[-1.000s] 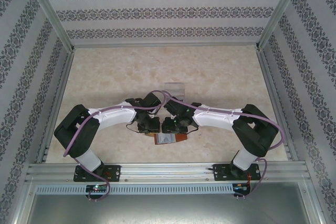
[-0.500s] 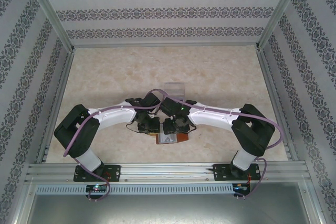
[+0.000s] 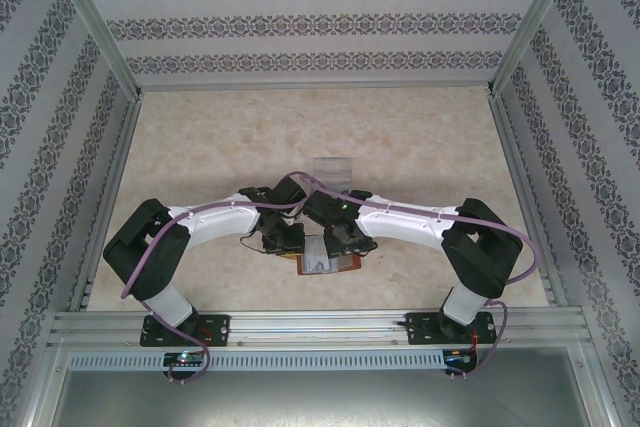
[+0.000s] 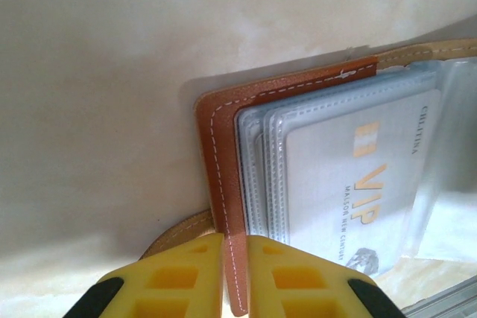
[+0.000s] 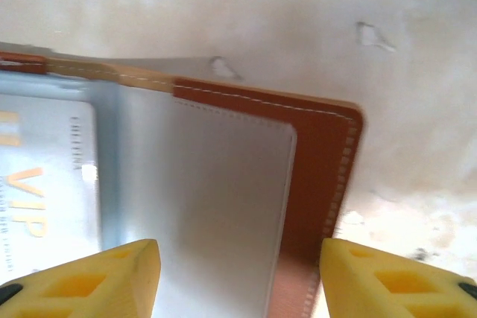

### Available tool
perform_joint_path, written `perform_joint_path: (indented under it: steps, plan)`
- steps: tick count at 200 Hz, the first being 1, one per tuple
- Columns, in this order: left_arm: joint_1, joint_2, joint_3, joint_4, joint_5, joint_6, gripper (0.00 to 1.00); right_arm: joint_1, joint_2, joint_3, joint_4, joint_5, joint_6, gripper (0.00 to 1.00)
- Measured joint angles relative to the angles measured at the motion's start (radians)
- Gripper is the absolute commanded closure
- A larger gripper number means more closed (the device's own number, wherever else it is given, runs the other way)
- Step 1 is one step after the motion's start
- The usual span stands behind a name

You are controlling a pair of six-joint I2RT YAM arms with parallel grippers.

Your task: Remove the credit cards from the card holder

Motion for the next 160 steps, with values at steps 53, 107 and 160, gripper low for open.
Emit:
perform_joint_path:
  steps: [53,107,160]
  plan:
    - [0.000,0.000,0.000,0.000,0.004,0.000,0.83,0.005,-0.006,0.015,-0.058,0.047,-0.008,0.46]
    - [0.000,0.000,0.011,0.002,0.023,0.000,0.83,0.005,-0.109,0.015,-0.003,-0.008,-0.014,0.57]
    - [0.000,0.000,0.014,0.025,0.057,-0.007,0.84,-0.014,-0.180,-0.044,0.184,-0.162,0.020,0.75]
